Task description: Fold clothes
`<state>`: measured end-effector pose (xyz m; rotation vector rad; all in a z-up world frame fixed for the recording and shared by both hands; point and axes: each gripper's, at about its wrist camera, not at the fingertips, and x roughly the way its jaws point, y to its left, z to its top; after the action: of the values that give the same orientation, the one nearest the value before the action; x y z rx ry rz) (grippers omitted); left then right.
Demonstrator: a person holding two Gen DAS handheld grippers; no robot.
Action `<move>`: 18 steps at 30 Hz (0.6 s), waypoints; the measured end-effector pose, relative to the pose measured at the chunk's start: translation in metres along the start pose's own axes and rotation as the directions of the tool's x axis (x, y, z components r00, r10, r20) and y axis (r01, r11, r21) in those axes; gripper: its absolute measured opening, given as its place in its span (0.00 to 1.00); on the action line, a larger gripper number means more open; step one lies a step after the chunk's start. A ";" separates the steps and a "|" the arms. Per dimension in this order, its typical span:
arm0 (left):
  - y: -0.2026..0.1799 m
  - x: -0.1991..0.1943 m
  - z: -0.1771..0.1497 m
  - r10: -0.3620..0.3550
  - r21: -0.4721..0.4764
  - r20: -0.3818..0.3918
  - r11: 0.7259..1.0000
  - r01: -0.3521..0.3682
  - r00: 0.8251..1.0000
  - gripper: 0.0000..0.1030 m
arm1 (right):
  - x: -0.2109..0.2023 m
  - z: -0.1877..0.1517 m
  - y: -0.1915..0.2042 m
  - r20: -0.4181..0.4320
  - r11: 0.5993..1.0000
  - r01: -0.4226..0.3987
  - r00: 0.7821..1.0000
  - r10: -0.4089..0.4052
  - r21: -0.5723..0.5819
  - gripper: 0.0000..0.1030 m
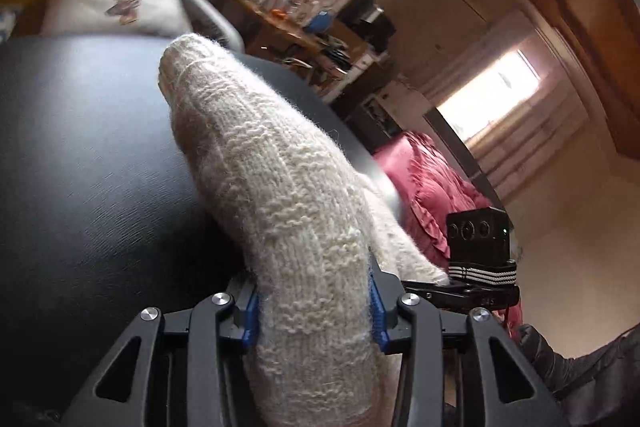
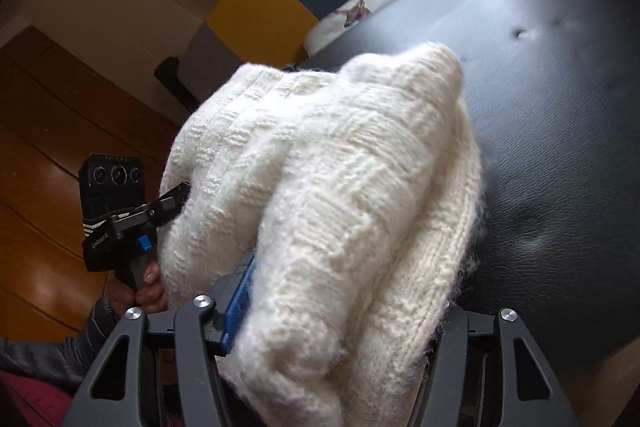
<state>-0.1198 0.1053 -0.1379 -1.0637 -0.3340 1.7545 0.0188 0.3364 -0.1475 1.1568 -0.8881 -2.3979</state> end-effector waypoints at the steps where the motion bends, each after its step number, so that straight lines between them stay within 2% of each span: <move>1: -0.006 0.003 0.004 -0.006 0.014 -0.004 1.000 0.006 1.000 0.40 | -0.005 0.000 0.000 0.016 1.000 -0.001 1.000 0.001 0.004 0.59; 9: -0.054 0.042 0.053 -0.066 0.131 -0.030 0.989 0.070 0.997 0.41 | -0.070 0.005 -0.010 0.168 1.000 0.027 0.985 -0.029 0.016 0.59; 15: -0.094 0.095 0.098 -0.078 0.226 -0.082 0.969 0.094 0.994 0.41 | -0.116 0.031 -0.027 0.274 0.993 0.106 0.955 -0.115 0.050 0.59; 18: -0.109 0.128 0.117 -0.060 0.255 -0.118 0.963 0.089 0.991 0.41 | -0.130 0.041 -0.044 0.307 0.987 0.141 0.938 -0.160 0.083 0.59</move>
<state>-0.1565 0.2929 -0.0644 -0.9402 -0.0705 1.6141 0.0656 0.4550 -0.0818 0.9062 -1.0045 -2.7503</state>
